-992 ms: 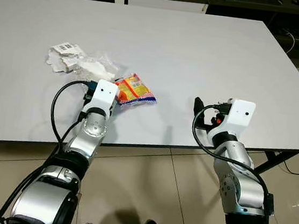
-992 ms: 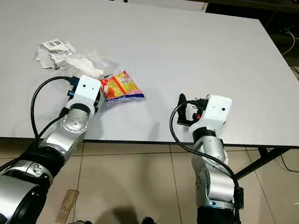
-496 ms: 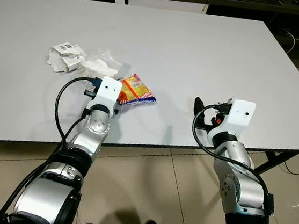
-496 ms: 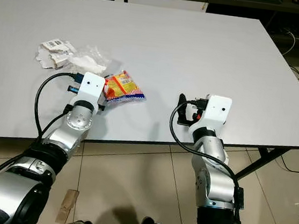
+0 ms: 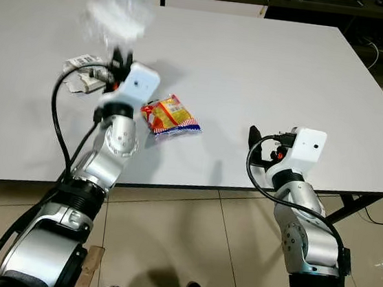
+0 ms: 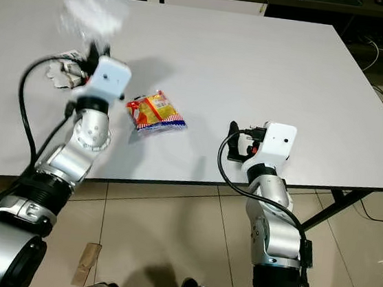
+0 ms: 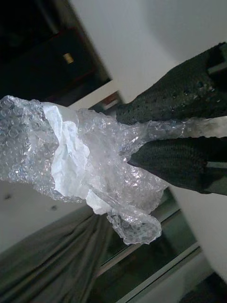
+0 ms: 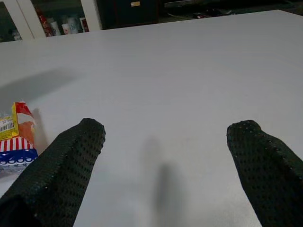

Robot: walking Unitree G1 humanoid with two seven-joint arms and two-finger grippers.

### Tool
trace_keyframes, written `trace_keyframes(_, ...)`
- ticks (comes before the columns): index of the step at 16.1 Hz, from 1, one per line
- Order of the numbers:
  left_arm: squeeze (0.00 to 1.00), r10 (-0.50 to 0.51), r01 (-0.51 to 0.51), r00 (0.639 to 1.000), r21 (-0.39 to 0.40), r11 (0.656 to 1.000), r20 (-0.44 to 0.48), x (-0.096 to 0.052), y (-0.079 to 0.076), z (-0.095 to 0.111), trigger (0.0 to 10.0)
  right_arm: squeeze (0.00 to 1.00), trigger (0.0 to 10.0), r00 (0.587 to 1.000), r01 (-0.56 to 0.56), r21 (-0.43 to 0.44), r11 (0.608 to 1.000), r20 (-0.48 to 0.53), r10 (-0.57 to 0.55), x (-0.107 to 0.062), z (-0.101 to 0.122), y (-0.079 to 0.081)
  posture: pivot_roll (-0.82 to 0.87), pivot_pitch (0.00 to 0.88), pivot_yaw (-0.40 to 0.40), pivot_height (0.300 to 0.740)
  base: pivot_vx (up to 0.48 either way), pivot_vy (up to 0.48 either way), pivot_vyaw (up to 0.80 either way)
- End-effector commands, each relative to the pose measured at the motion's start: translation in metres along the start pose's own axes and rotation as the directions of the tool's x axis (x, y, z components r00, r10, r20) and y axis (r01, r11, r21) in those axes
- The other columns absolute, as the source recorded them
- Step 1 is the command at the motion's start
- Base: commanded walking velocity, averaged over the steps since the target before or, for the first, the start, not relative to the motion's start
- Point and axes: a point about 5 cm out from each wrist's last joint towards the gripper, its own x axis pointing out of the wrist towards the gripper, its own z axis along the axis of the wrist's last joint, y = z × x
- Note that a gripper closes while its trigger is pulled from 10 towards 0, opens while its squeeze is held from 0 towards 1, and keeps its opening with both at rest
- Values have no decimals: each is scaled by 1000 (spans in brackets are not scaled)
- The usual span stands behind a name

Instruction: Picking trash to rubbish bin

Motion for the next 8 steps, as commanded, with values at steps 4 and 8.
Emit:
trace_keyframes(4,0,35,-37,996,17,999,88,3,10,17,0,0,10000,1000,-2,8,1000,-4,2,2,0,0,-82,132,-56,740,0,0,0)
trace_keyframes(8,0,-59,59,998,-8,998,0,-10,-4,0,10000,0,10000,996,-92,-4,996,-17,92,3,0,17,-81,129,-57,740,0,0,0)
